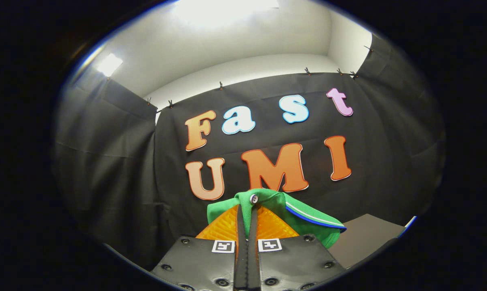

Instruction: Put the clothes into the washing machine and then close the washing machine lid.

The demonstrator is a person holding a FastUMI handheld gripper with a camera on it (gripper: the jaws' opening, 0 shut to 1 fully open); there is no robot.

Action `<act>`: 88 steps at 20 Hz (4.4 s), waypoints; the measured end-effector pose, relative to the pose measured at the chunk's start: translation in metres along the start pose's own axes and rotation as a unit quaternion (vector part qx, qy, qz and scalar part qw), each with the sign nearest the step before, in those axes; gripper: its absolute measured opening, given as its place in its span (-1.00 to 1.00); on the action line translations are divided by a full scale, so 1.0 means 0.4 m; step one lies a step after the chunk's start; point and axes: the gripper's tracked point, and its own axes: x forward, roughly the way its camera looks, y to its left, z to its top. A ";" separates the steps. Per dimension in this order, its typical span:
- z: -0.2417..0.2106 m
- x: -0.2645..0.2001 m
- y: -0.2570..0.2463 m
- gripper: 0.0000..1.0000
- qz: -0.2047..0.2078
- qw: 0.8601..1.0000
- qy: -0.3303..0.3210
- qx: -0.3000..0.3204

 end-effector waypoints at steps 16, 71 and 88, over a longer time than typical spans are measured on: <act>-0.538 0.326 0.404 -0.85 0.060 0.987 0.141 0.054; -1.429 0.216 0.307 0.98 -0.088 0.837 0.538 0.048; -0.756 0.499 0.339 0.97 -0.045 0.958 0.282 0.021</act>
